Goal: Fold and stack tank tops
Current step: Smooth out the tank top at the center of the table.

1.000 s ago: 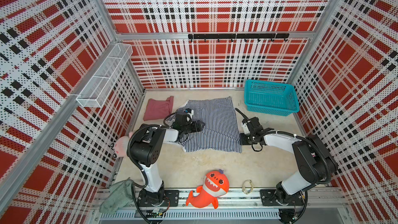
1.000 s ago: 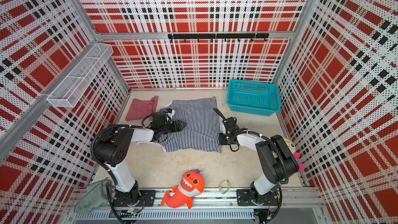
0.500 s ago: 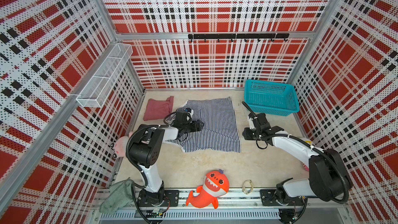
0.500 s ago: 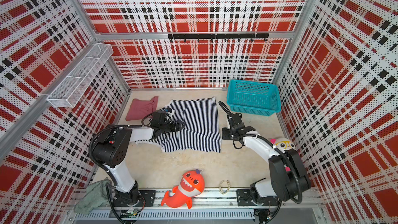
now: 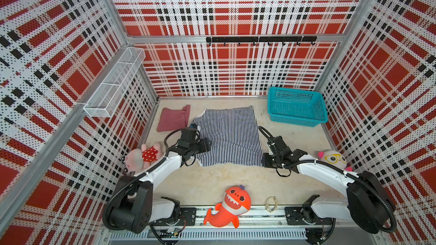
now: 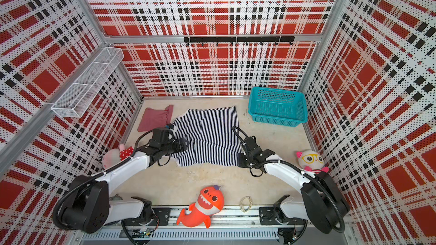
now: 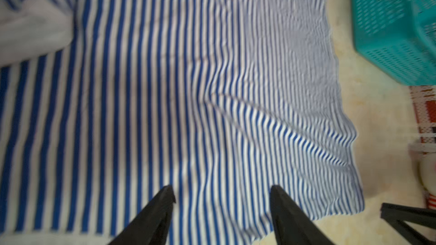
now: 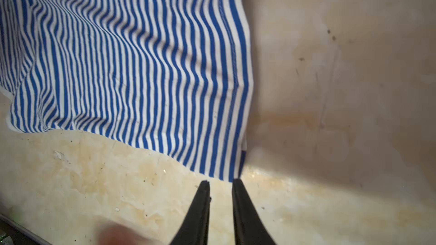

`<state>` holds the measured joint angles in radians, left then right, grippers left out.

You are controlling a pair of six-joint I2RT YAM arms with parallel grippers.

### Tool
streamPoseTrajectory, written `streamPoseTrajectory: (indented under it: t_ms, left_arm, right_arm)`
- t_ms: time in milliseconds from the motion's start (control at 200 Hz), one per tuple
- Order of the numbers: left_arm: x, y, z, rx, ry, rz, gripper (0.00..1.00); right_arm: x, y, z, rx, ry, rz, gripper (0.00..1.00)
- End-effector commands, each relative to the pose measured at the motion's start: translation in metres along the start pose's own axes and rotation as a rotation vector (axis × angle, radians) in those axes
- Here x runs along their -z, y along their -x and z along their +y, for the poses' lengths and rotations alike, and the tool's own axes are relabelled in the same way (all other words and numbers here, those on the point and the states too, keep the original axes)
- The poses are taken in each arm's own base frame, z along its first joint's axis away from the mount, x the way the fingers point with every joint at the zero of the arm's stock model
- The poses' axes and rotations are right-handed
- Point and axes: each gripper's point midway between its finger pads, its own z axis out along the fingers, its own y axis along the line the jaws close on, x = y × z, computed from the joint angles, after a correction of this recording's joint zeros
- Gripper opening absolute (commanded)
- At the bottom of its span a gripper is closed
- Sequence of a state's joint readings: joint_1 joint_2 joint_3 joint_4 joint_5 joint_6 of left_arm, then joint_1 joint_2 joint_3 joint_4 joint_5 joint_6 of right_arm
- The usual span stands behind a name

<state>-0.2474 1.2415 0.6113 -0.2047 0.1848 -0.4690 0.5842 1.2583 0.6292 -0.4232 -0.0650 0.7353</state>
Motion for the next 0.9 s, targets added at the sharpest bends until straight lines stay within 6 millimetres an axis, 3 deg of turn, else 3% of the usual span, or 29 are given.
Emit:
streamPoseTrajectory:
  t_ms: [0,130,421,626,897]
  left_arm:
    - [0.017,-0.015,0.042,0.145,0.108,-0.006,0.62]
    - [0.029,-0.011,0.040,0.209,0.089,-0.053,0.60]
    - [0.023,-0.056,0.048,0.372,0.058,0.005,0.57]
    - [0.017,-0.084,0.037,0.384,0.044,0.045,0.53]
    - [0.008,-0.086,0.036,0.368,0.041,0.055,0.48]
  right_arm:
    - [0.008,-0.001,0.002,-0.096,0.022,-0.021,0.23]
    - [0.004,-0.009,0.003,-0.121,0.036,0.016,0.28]
    - [0.002,-0.001,0.003,-0.138,0.020,-0.011,0.32]
    - [0.001,0.004,0.003,-0.123,0.004,-0.013,0.34]
    - [-0.001,-0.003,0.005,-0.113,0.025,0.022,0.32]
